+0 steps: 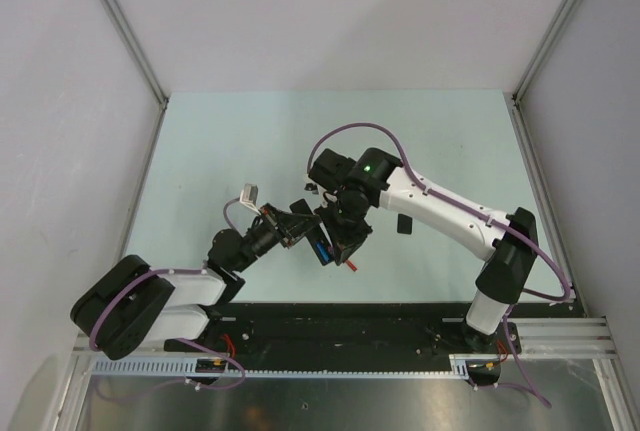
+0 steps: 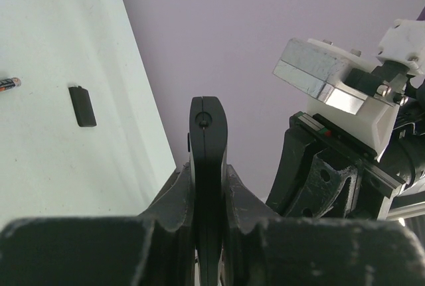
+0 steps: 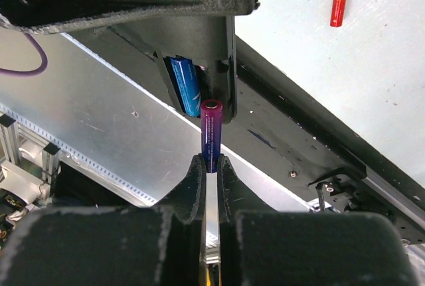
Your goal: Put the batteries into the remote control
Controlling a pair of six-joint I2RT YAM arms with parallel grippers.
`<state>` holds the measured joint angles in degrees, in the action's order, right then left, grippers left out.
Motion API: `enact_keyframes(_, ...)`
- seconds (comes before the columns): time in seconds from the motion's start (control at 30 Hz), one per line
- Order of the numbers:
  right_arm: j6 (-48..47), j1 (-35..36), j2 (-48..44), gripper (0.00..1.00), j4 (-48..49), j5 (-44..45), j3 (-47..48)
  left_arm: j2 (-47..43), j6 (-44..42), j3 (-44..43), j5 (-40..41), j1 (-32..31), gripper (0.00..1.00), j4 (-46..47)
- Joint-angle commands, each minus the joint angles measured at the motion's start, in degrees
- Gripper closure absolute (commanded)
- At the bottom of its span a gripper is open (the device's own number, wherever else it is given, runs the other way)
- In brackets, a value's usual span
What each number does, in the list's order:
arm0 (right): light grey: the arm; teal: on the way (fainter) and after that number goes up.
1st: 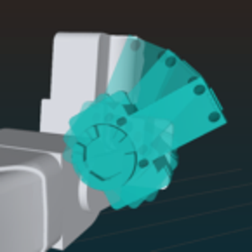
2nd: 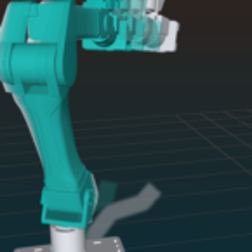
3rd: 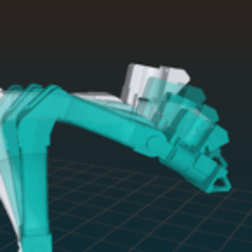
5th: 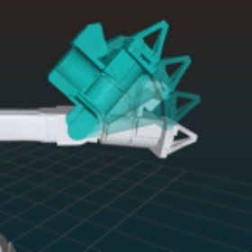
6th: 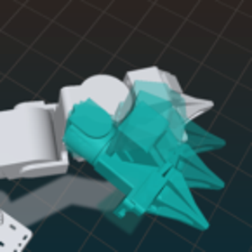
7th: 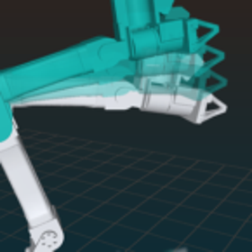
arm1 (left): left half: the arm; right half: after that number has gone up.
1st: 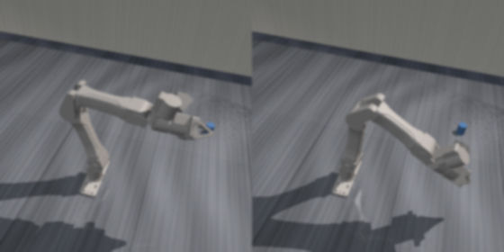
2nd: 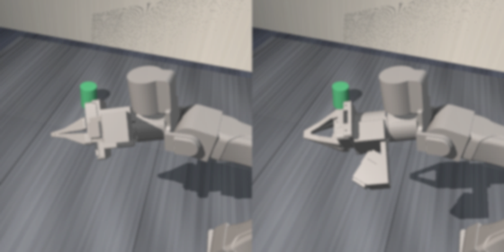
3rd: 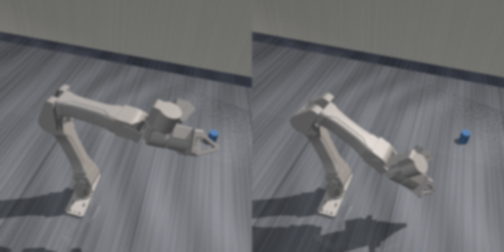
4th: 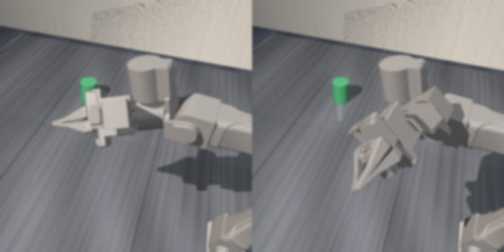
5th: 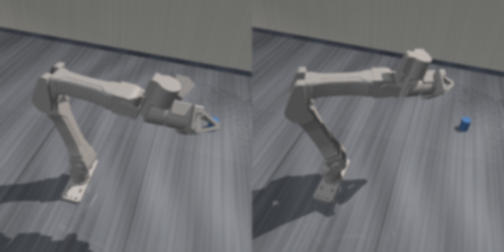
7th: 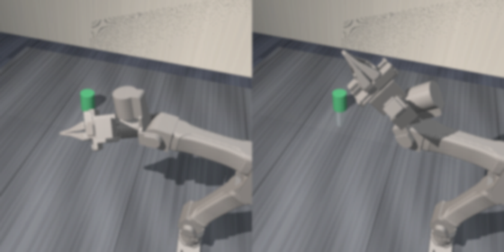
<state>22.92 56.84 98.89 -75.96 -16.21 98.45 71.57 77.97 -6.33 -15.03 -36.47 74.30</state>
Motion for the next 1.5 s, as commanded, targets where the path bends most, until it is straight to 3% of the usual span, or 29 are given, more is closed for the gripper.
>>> enact_keyframes(0.0,1.0,0.5,0.8,1.00,1.2,-1.3,1.7,-0.6,-0.1,0.0,1.4,-0.5,1.00,14.6)
enact_keyframes(0.87,1.6,0.4,1.3,1.00,1.3,-0.2,2.5,-0.6,1.3,0.1,1.0,-0.6,1.00,14.6)
enact_keyframes(1.47,0.0,-1.1,0.1,1.00,1.2,-1.1,-0.4,-0.5,3.8,-2.3,-4.7,-0.5,1.00,15.0)
